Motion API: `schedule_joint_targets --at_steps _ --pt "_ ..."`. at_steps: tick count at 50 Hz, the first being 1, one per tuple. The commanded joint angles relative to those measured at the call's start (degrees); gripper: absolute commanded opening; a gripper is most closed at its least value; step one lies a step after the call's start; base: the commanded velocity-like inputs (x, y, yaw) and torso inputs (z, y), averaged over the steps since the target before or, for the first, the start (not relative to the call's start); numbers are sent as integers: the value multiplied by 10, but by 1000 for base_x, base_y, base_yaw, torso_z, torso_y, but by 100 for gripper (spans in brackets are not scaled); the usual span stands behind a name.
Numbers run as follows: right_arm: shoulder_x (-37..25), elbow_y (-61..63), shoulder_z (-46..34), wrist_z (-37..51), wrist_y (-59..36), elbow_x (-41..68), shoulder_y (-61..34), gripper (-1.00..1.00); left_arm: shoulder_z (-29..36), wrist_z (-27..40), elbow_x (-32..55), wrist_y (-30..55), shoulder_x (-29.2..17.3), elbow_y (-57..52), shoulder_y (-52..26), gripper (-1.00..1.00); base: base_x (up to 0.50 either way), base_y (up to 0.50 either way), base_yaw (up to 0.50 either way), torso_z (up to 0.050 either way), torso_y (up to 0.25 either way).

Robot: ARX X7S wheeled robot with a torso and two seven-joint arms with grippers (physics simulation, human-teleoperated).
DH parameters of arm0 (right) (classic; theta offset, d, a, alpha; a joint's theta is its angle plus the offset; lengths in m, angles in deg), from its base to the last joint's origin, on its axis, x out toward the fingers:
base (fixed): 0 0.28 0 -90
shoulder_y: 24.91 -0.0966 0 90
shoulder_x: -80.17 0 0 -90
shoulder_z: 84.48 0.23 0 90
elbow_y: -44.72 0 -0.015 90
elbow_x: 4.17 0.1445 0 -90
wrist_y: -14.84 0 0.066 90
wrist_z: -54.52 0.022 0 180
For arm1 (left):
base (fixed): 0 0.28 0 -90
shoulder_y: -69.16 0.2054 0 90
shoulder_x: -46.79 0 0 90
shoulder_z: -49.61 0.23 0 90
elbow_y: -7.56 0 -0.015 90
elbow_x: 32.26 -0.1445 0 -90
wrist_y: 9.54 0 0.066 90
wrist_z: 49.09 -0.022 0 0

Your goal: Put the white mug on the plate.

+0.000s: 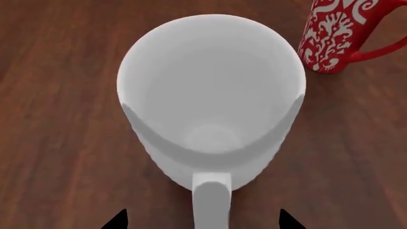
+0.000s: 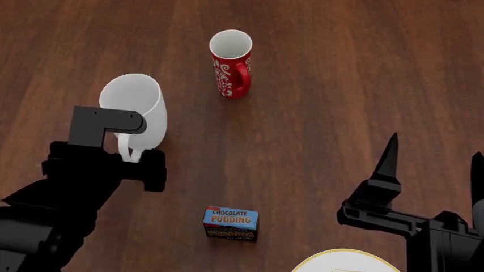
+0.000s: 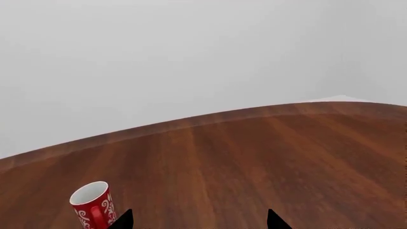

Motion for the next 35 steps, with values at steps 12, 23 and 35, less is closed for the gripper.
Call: schedule_joint_targets --at_steps 12,23,35 --pt "-3 -10 -8 4 4 -2 -2 100 9 -9 2 -55 10 87 -26 100 0 0 0 0 0" --pt "-2 -16 -24 0 5 -4 -4 100 19 30 5 16 -15 -63 25 -100 0 0 0 0 0" --pt "-6 -2 -21 6 1 4 2 100 19 52 19 72 -36 -175 66 -100 0 0 0 0 0"
